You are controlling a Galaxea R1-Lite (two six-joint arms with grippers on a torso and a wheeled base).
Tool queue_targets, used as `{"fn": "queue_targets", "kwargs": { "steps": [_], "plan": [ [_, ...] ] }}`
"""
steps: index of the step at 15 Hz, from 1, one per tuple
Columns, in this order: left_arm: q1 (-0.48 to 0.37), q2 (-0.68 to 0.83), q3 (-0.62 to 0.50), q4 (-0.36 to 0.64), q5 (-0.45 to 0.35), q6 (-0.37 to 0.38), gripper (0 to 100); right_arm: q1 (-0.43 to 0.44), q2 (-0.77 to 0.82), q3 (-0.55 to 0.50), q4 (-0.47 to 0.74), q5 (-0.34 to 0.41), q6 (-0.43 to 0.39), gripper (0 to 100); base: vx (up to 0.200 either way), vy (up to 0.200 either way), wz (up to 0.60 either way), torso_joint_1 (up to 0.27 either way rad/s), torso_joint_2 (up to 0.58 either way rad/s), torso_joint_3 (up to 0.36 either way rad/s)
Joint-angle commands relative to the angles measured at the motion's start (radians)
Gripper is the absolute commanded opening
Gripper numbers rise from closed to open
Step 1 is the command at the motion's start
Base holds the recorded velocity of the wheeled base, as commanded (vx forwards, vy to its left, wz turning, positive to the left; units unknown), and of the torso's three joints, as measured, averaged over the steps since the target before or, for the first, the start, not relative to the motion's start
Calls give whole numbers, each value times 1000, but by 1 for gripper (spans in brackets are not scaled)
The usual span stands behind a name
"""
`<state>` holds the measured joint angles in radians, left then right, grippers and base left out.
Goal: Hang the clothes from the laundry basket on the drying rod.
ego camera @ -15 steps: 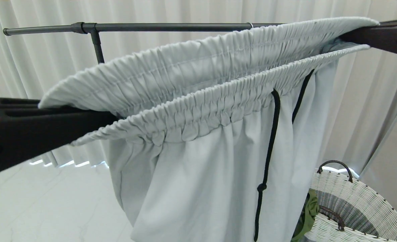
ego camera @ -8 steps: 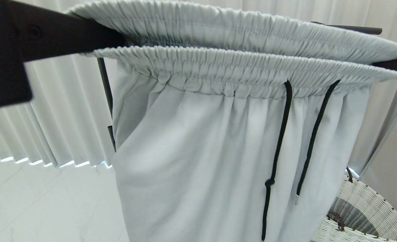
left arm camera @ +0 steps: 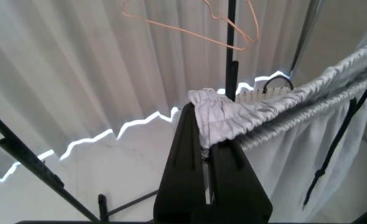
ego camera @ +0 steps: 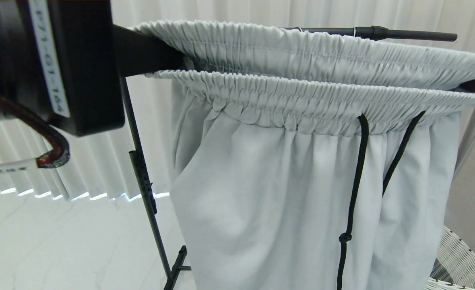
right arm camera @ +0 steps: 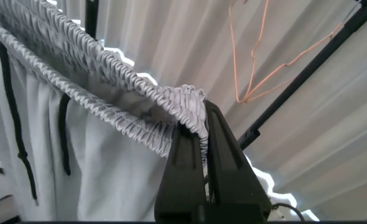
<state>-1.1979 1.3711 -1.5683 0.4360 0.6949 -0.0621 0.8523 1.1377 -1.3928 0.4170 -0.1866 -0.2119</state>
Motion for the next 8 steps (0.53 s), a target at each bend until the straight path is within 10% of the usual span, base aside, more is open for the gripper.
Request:
{"fn": "queue_targets", "kwargs": {
  "steps": [1, 2, 8],
  "plan": [
    [0, 14, -13, 0, 0, -1, 0, 17, -1, 3, 3, 1, 3, 0, 0, 0, 0, 0, 0, 0],
    [0, 14, -13, 0, 0, -1, 0, 22, -1, 5, 5, 1, 6, 100, 0, 0, 0, 0, 0, 0],
    [72, 14, -13, 0, 12, -1, 0, 54, -73, 103, 0, 3, 11, 100, 0, 0, 0, 0, 0, 0]
  ]
}}
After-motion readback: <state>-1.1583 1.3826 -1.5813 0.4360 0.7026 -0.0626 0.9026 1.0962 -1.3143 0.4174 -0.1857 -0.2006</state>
